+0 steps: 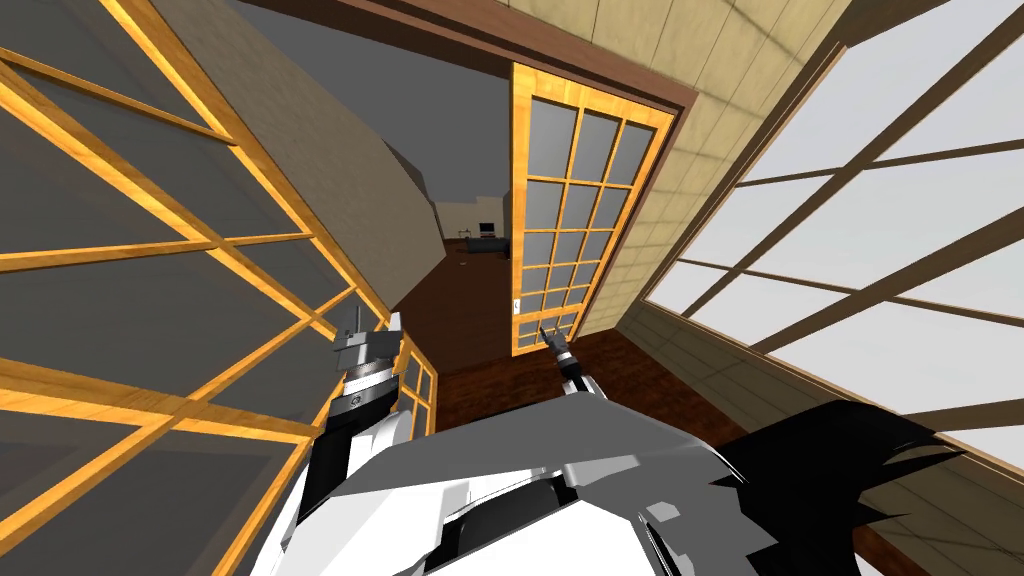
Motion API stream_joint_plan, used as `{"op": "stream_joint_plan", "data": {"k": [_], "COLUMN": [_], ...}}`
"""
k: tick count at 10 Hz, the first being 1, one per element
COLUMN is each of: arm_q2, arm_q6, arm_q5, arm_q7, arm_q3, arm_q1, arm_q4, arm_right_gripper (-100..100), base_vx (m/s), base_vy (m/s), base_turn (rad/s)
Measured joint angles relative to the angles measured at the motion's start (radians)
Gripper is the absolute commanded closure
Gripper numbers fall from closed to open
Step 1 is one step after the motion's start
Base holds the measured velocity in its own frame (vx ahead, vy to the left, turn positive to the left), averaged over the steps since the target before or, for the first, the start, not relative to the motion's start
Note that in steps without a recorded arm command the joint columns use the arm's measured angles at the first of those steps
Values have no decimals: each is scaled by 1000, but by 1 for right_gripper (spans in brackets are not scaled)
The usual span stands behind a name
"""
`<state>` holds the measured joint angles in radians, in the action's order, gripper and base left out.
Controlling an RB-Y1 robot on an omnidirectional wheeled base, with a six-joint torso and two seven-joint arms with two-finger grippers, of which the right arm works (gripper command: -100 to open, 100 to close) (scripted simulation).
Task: Pull the door open
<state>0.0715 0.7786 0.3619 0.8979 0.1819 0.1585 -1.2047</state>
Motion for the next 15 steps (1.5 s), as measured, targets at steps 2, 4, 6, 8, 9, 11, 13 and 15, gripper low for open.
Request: {"op": "stream_joint_plan", "data": {"k": [2, 4, 6, 8, 9, 11, 13, 15], "arm_q2": [-2, -7, -15, -19, -24, -31, -39, -50], "arm_q6": [4, 11, 20, 31, 32, 46, 55, 66], "arm_q5": [16, 31, 47, 59, 70, 86, 106, 121], "arm_q7": [33, 66, 99, 131, 151, 193, 233, 270], "arm_q3": [6, 10, 13, 20, 22, 30, 36, 42], "arm_q1": [-19, -26, -32, -52, -57, -76, -90, -104], "arm_q4": [44, 80, 115, 164, 183, 241, 289, 336], "arm_right_gripper": [-100, -100, -100, -100, -100, -100, -100, -100], "base_vx": [100, 112, 88, 118, 143, 159, 175, 164], "base_vy": [20, 34, 24, 35, 36, 30, 59, 78], "base_turn": [-13, -19, -22, -39, -35, -54, -71, -77]}}
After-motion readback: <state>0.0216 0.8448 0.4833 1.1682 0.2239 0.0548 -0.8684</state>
